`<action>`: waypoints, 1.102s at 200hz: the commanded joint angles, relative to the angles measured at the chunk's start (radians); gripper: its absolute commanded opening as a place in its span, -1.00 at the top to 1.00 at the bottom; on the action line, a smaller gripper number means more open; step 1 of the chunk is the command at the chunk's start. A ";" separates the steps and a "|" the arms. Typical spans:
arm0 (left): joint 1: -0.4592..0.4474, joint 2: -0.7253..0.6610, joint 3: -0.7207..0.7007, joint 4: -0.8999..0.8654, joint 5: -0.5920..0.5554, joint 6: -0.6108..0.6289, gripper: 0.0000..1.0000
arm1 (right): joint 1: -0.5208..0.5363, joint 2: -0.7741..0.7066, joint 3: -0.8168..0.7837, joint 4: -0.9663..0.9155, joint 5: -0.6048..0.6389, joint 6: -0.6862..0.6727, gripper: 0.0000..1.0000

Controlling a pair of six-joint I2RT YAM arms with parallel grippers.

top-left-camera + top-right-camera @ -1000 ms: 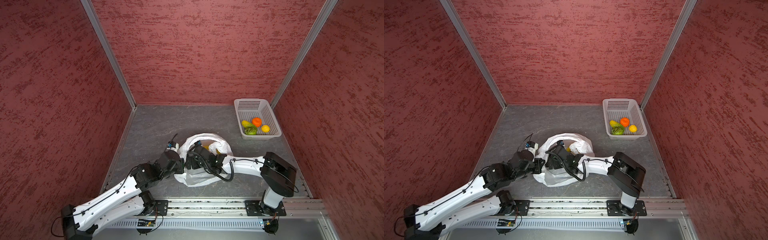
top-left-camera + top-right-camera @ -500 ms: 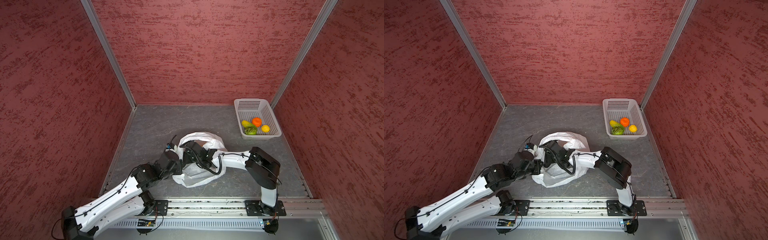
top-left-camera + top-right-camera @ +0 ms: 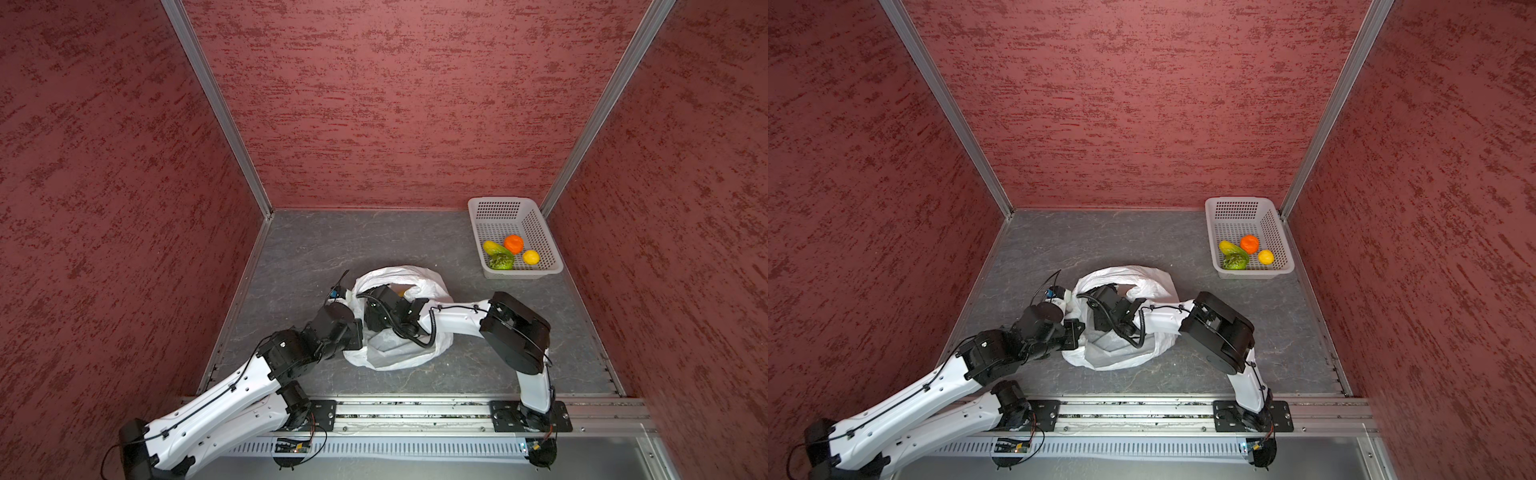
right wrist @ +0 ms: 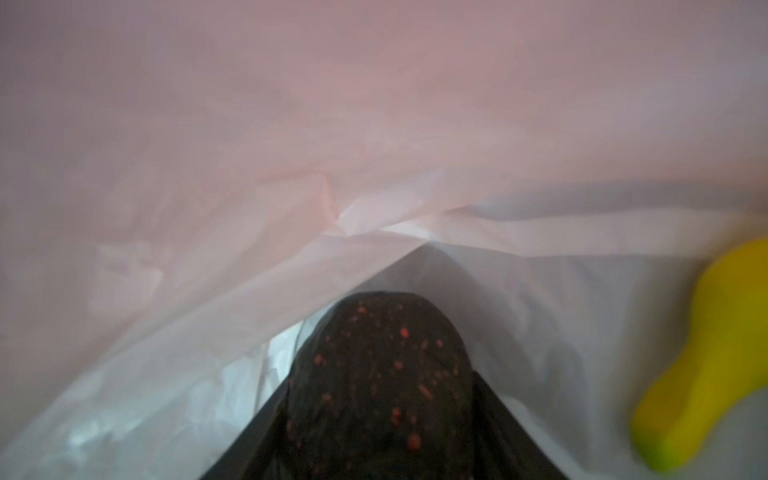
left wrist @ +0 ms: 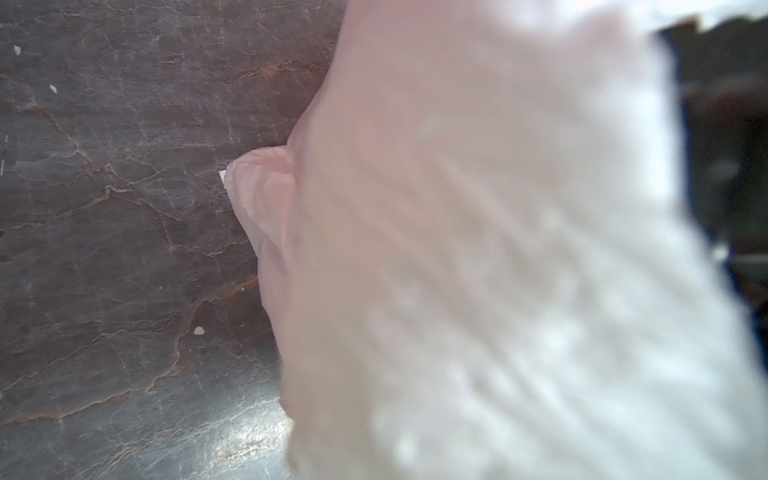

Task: Untie the knot of the plastic bag and take out the fruit
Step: Pick up the fruit from the plastic bag.

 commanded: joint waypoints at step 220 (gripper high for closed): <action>0.007 0.059 0.039 0.123 -0.027 0.006 1.00 | 0.052 -0.515 -0.016 -0.446 -0.107 -0.060 0.09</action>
